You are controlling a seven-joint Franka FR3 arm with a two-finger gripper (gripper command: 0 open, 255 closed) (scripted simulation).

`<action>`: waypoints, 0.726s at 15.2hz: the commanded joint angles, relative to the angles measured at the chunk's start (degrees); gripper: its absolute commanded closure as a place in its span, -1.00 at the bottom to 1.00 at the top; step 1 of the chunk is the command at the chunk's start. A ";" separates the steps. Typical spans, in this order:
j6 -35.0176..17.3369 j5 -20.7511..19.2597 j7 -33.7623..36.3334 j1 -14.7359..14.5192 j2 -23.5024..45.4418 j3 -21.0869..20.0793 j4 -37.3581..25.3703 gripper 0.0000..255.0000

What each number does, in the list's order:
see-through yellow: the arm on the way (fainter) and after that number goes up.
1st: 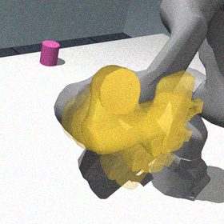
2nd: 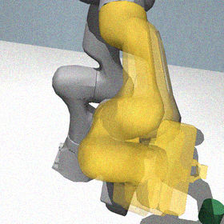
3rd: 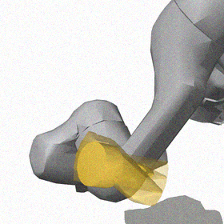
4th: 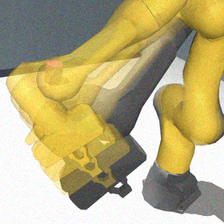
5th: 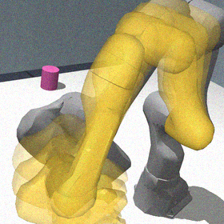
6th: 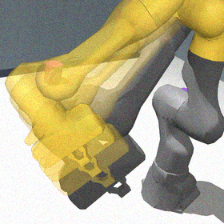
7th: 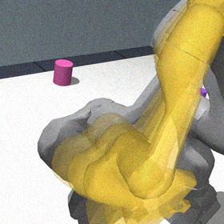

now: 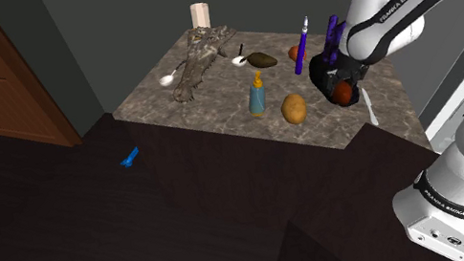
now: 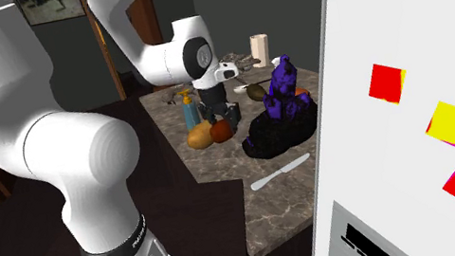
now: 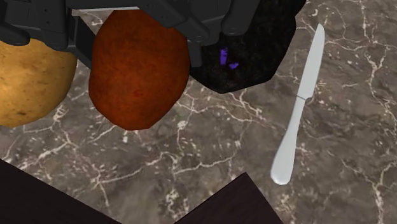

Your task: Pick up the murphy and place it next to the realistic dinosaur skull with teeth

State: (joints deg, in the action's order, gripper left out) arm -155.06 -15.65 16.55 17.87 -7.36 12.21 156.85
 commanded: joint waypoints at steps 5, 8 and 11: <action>6.34 0.74 -0.76 -0.31 -5.44 -0.30 -0.87 1.00; 9.33 1.07 -1.14 -0.42 -7.78 -0.43 -1.52 1.00; 12.29 1.39 -1.49 -0.53 -9.96 -0.58 -2.32 1.00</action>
State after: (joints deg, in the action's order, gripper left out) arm -143.75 -14.32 15.12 17.37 -16.52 11.71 154.66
